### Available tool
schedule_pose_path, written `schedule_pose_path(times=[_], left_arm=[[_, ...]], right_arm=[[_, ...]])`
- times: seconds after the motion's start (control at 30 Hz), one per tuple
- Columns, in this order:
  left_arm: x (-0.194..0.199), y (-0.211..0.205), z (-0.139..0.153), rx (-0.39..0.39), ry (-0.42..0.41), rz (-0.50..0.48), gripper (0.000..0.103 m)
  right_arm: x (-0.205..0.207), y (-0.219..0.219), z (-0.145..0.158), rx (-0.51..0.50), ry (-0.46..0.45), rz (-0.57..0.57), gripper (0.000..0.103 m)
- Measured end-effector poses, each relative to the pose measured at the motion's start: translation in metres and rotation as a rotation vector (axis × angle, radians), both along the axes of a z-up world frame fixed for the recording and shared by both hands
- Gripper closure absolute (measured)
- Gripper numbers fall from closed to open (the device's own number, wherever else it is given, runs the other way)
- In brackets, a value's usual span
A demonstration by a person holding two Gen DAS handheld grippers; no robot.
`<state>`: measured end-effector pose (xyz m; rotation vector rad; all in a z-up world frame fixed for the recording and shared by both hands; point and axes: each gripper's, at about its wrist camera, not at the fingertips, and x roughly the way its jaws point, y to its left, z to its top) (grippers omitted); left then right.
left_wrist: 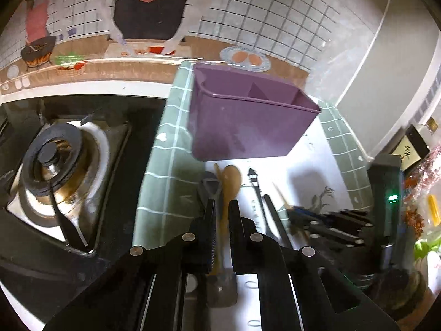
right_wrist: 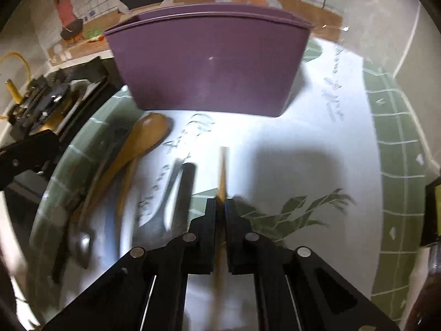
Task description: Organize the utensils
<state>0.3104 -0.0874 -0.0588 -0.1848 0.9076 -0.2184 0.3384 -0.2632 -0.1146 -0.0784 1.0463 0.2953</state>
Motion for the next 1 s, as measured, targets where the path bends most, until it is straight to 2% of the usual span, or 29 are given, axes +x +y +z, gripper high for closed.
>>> schedule_pose_path(times=[0.17,0.23,0.3,0.4,0.5,0.6,0.67,0.77,0.87,0.9,1.0], left_arm=[[-0.010,0.012,-0.017,-0.019,0.077,0.009,0.091],[-0.017,0.009,-0.024,-0.021,0.091,-0.018,0.078],[-0.025,0.004,-0.030,-0.010,0.093,-0.034,0.071],[-0.029,-0.006,-0.038,-0.006,0.108,-0.064,0.067],[-0.015,-0.013,-0.044,0.034,0.135,-0.041,0.062],[0.003,-0.020,-0.046,0.092,0.146,-0.033,0.061],[0.019,-0.027,-0.051,0.145,0.183,-0.043,0.061],[0.033,-0.034,-0.055,0.173,0.192,-0.070,0.067],[0.028,-0.031,-0.041,0.134,0.140,-0.072,0.087],[0.022,-0.029,-0.033,0.113,0.112,-0.072,0.097],[-0.003,-0.022,-0.005,0.077,0.027,-0.057,0.097]], right_arm=[[-0.015,-0.019,0.022,0.046,-0.029,-0.020,0.097],[-0.024,-0.030,0.028,0.078,-0.028,-0.037,0.097],[-0.028,-0.037,0.029,0.105,-0.022,-0.044,0.097],[-0.034,-0.044,0.028,0.141,-0.009,-0.055,0.097],[-0.038,-0.043,0.029,0.145,-0.011,-0.054,0.097],[-0.041,-0.042,0.029,0.150,-0.013,-0.048,0.097],[-0.042,-0.041,0.031,0.142,-0.020,-0.048,0.097],[-0.044,-0.039,0.035,0.140,-0.032,-0.044,0.097],[-0.045,-0.037,0.044,0.152,-0.056,-0.037,0.097],[-0.047,-0.037,0.047,0.158,-0.067,-0.032,0.097],[-0.053,-0.038,0.057,0.177,-0.101,-0.022,0.097]])
